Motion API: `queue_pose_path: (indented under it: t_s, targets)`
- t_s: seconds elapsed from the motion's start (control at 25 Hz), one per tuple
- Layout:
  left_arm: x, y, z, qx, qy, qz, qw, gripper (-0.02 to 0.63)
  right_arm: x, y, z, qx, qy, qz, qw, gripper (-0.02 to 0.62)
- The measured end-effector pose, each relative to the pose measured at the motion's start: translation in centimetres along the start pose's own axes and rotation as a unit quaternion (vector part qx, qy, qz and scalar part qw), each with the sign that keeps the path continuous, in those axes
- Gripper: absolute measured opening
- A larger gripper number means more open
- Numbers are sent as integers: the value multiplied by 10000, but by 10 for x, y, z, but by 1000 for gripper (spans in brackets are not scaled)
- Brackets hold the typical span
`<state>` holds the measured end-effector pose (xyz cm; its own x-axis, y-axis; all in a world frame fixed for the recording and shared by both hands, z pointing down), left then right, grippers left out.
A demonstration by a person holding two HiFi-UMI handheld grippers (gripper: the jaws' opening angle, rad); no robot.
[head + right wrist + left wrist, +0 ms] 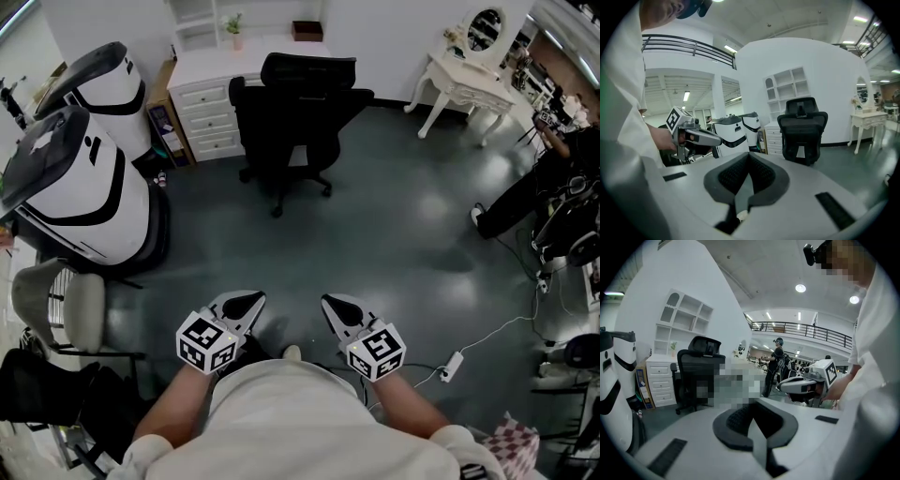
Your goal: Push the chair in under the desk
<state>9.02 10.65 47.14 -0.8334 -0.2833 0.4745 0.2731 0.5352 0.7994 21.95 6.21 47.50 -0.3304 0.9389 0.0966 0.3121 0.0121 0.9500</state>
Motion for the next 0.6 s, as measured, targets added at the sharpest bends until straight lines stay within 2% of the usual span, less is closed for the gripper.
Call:
queue_pose_path:
  t_s: [0.6]
  targets:
    - [-7, 5, -4, 33, 21, -121, 9999, -5, 1, -2, 4, -81, -38, 72, 9999, 3]
Point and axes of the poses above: the fingertips, and each gripper's own axes: z backward along the fingers, x to its left, y out of its underside, the point moved 1 cm from there along z, backward along the fingers, and after that the axes turned 15 degrees about z, right-handed, at the moved point
